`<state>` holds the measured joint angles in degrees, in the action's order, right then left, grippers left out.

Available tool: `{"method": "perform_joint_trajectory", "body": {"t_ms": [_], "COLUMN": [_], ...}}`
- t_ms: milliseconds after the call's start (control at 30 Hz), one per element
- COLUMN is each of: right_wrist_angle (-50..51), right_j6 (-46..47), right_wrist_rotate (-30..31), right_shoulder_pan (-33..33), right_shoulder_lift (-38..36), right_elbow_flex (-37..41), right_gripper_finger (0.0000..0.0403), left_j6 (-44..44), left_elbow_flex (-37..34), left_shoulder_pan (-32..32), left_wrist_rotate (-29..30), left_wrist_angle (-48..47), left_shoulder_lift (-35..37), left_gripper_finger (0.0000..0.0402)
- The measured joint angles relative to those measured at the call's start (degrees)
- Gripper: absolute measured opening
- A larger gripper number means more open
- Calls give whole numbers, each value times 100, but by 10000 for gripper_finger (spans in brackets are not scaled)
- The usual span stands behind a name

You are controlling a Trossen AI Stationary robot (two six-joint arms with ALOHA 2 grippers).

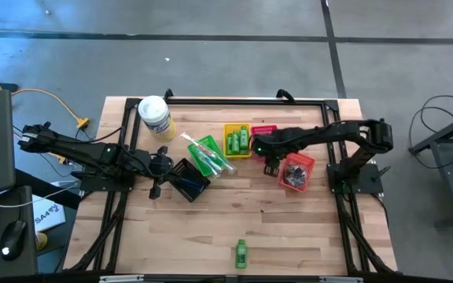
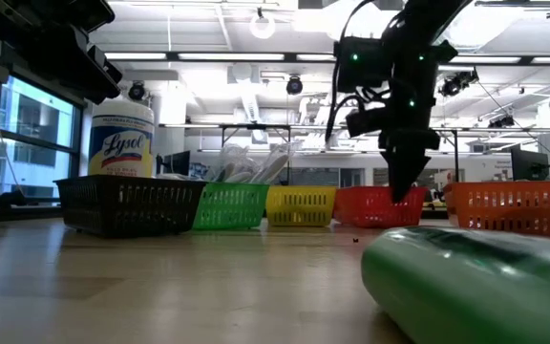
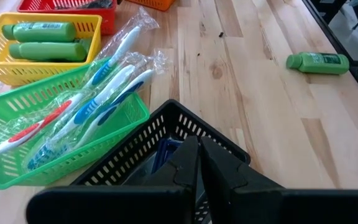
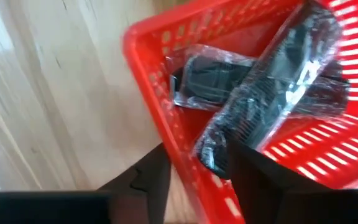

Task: Pick & Place Travel size toiletries
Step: Adjust the red bin

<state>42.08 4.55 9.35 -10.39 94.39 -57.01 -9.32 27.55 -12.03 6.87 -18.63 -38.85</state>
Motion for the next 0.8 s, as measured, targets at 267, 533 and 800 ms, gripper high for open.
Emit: {"method": "perform_joint_trajectory", "body": {"t_ms": [267, 533, 800], "right_wrist_angle": [-239, -382, -340], "right_j6": [189, 380, 254], "right_wrist_rotate": [-222, -499, -766], "right_shoulder_pan": [-11, -11, -12], "right_shoulder_lift": [50, 76, 76], "right_elbow_flex": [-2, -4, -4], "right_gripper_finger": [55, 8, 51], "left_j6": [2, 2, 2], "left_elbow_flex": [0, 0, 0], "left_shoulder_pan": [0, 0, 0], "left_wrist_rotate": [0, 0, 0], "left_wrist_angle": [0, 13, 29], "left_shoulder_lift": [0, 0, 0], "left_gripper_finger": [17, 17, 17]}}
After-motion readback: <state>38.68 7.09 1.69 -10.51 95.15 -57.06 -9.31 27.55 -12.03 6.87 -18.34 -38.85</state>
